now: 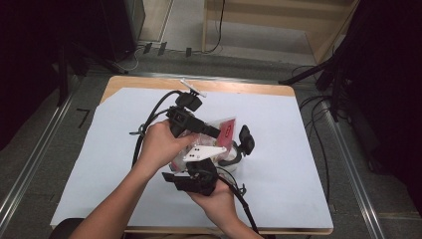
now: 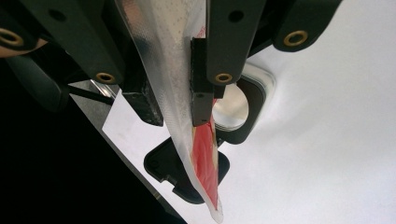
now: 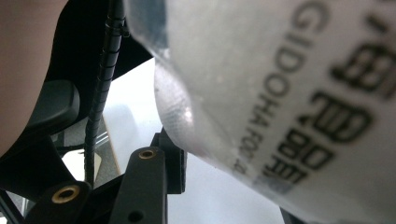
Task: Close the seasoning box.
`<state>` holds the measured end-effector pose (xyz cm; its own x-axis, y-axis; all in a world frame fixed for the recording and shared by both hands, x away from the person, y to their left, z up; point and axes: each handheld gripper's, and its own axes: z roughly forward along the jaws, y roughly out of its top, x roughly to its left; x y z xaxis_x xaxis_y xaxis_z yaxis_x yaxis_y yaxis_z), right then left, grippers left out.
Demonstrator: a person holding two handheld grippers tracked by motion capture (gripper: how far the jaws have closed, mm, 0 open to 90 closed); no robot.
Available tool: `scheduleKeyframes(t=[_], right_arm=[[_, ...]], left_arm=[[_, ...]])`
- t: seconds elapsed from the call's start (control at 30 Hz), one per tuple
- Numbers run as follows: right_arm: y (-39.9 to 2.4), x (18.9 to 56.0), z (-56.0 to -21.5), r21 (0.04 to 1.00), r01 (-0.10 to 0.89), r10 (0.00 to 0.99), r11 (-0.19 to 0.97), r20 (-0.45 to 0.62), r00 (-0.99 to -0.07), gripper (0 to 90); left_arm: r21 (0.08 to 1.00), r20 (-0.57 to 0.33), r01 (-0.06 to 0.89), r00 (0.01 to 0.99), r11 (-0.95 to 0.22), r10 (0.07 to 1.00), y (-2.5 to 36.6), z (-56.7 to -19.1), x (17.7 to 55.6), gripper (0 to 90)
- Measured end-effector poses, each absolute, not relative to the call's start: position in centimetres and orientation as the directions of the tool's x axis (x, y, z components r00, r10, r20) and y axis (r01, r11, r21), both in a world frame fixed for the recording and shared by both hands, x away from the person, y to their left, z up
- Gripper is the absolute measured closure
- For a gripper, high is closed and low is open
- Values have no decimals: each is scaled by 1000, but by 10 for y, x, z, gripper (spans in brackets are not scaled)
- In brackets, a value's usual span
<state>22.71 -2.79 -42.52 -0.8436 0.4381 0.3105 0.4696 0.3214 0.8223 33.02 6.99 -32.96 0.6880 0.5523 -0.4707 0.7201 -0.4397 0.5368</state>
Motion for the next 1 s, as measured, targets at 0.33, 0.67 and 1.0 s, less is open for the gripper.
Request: scheduleKeyframes(t=[0.33,0.67,1.0], right_arm=[[-28,226,-425,823,471,441,319,310,-842,638],[-29,226,-425,821,477,440,314,319,-839,638],[-29,228,-423,821,484,443,303,328,-834,637]], left_arm=[[539,-465,715,693,-446,550,69,-329,329,762],[535,-465,714,695,-452,549,66,-327,328,758],[515,-471,715,697,-473,540,63,-326,334,754]])
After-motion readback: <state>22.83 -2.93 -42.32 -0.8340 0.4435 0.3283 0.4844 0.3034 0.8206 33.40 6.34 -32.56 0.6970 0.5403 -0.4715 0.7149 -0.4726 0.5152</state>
